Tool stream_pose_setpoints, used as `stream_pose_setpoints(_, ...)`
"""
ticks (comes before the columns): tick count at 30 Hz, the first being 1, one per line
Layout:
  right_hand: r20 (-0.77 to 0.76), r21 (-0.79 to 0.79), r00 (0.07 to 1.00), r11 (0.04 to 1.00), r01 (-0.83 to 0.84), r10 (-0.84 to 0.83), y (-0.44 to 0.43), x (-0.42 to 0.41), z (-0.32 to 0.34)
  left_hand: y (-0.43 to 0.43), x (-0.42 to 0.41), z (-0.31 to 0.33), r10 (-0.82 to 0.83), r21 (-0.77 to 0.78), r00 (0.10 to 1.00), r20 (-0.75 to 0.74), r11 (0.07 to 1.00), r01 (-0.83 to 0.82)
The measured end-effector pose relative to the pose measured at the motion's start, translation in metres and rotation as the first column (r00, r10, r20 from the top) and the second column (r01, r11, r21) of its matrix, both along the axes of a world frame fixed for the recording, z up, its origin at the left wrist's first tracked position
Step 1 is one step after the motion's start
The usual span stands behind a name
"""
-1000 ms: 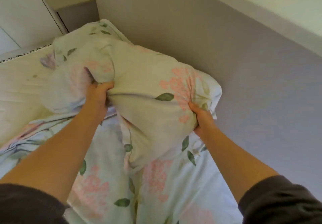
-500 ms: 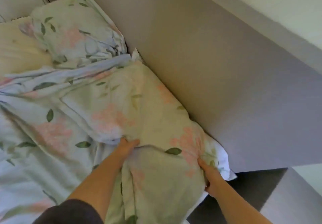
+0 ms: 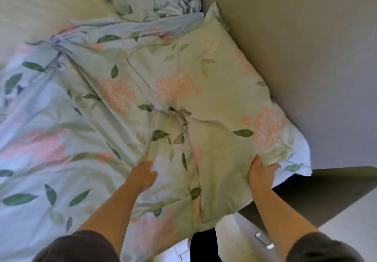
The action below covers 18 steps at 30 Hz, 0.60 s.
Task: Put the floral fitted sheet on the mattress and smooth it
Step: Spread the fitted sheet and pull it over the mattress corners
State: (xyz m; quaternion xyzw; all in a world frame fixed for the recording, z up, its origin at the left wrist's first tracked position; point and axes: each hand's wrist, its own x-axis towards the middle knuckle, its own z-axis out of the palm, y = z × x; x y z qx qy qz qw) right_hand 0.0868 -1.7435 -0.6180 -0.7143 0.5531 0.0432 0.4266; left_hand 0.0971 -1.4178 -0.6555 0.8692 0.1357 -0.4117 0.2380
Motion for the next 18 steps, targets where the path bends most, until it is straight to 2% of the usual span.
stream_pose_setpoints(2, -0.067, -0.128, 0.982, 0.975, -0.184, 0.176, 0.033, -0.013, 0.005, 0.027, -0.027, -0.001, -0.114, 0.047, 0.993, -0.012, 0.992, 0.114)
stream_pose_setpoints(3, -0.132, -0.191, 0.950, 0.933, -0.305, 0.283, 0.054, -0.022, 0.006, 0.041, -0.041, -0.002, -0.171, 0.082, 0.985, -0.010, 0.982, 0.172)
stream_pose_setpoints(5, -0.316, -0.301, 0.807, 0.754, -0.585, 0.500, 0.097, -0.041, 0.004, 0.068, -0.065, -0.004, -0.255, 0.138, 0.967, 0.013, 0.958, 0.251)
stream_pose_setpoints(7, -0.467, -0.276, 0.556, 0.484, -0.830, 0.687, 0.150, -0.069, -0.005, 0.096, -0.097, -0.004, -0.343, 0.172, 0.939, 0.033, 0.927, 0.333)
stream_pose_setpoints(8, -0.482, -0.221, 0.413, 0.349, -0.911, 0.773, 0.176, -0.084, -0.013, 0.109, -0.112, -0.006, -0.390, 0.187, 0.919, 0.060, 0.909, 0.373)
stream_pose_setpoints(11, -0.373, 0.008, -0.012, -0.010, -1.000, 0.928, 0.242, -0.130, -0.040, 0.139, -0.151, -0.013, -0.482, 0.226, 0.863, 0.152, 0.867, 0.444)
stream_pose_setpoints(12, -0.364, 0.064, -0.107, -0.090, -0.994, 0.925, 0.258, -0.145, -0.047, 0.148, -0.163, -0.016, -0.494, 0.232, 0.848, 0.191, 0.862, 0.450)
stream_pose_setpoints(13, -0.385, 0.094, -0.171, -0.146, -0.985, 0.907, 0.270, -0.158, -0.054, 0.157, -0.176, -0.017, -0.515, 0.246, 0.831, 0.210, 0.851, 0.465)
stream_pose_setpoints(15, -0.408, 0.068, -0.235, -0.227, -0.971, 0.882, 0.276, -0.177, -0.058, 0.170, -0.198, -0.015, -0.567, 0.238, 0.788, 0.238, 0.821, 0.519)
stream_pose_setpoints(16, -0.391, 0.011, -0.251, -0.269, -0.963, 0.885, 0.275, -0.188, -0.058, 0.177, -0.213, -0.013, -0.601, 0.223, 0.759, 0.250, 0.799, 0.559)
stream_pose_setpoints(18, -0.363, -0.179, -0.211, -0.291, -0.940, 0.908, 0.255, -0.199, -0.057, 0.179, -0.231, -0.008, -0.683, 0.201, 0.670, 0.292, 0.728, 0.655)
